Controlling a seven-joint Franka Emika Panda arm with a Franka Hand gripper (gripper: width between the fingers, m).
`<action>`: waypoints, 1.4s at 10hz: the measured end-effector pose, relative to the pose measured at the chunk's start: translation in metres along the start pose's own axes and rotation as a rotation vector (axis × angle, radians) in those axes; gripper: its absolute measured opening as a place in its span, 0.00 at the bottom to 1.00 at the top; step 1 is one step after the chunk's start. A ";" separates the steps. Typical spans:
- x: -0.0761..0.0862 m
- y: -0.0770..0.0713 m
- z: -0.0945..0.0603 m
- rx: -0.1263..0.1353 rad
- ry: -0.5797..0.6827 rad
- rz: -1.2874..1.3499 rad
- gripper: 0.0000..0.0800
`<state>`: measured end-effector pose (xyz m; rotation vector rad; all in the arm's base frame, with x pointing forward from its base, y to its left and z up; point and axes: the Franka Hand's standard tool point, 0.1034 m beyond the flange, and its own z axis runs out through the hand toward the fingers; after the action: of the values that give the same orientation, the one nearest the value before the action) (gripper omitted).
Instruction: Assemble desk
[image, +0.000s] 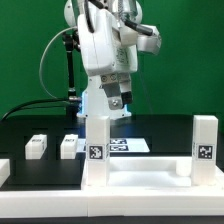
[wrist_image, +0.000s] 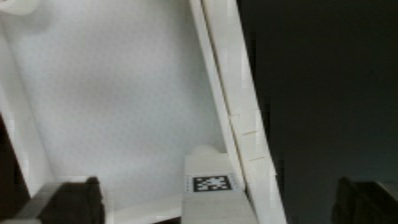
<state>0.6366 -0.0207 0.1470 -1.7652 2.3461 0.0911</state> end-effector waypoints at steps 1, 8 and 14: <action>-0.004 0.002 0.001 -0.001 0.000 -0.001 0.81; -0.037 0.072 0.019 -0.084 -0.008 -0.096 0.81; 0.008 0.120 0.070 -0.051 0.038 -0.177 0.81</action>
Offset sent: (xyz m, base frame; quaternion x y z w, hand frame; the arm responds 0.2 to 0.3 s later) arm -0.0627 0.0325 -0.0120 -0.0496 0.0132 -0.0550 0.9972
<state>0.5283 0.0173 0.0681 -2.0070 2.2196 0.0920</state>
